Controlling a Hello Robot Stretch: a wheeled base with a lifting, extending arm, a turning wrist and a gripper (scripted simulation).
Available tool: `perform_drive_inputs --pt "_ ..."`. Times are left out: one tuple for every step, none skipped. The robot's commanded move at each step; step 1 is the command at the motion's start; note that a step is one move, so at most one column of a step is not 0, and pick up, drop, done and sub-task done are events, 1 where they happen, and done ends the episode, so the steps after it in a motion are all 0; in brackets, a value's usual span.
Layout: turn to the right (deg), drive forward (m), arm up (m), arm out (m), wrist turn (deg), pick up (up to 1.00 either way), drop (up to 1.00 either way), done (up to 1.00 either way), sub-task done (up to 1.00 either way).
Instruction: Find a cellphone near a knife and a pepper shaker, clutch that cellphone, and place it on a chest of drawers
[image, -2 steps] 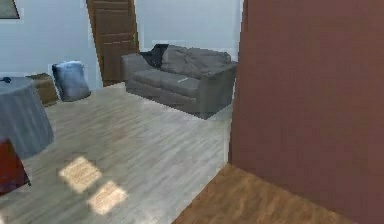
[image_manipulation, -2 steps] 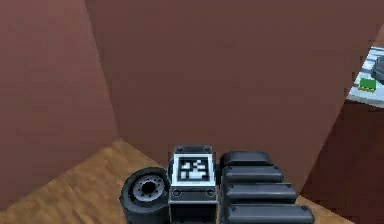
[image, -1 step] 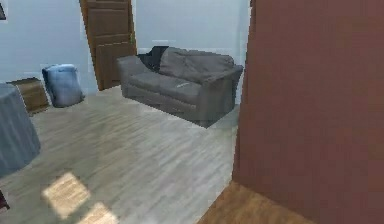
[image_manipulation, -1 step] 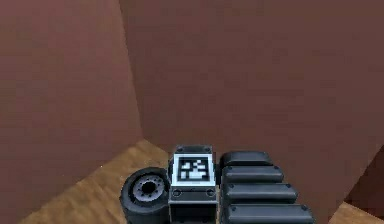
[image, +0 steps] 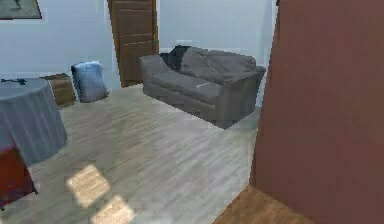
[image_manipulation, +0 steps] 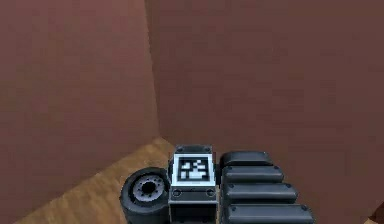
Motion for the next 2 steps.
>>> perform_drive_inputs --pt "0.0 0.45 0.0 0.0 0.0 0.0 0.0 0.0 0.0" --pt "-18.0 0.0 0.0 0.0 0.0 0.0 0.0 0.0 0.0"
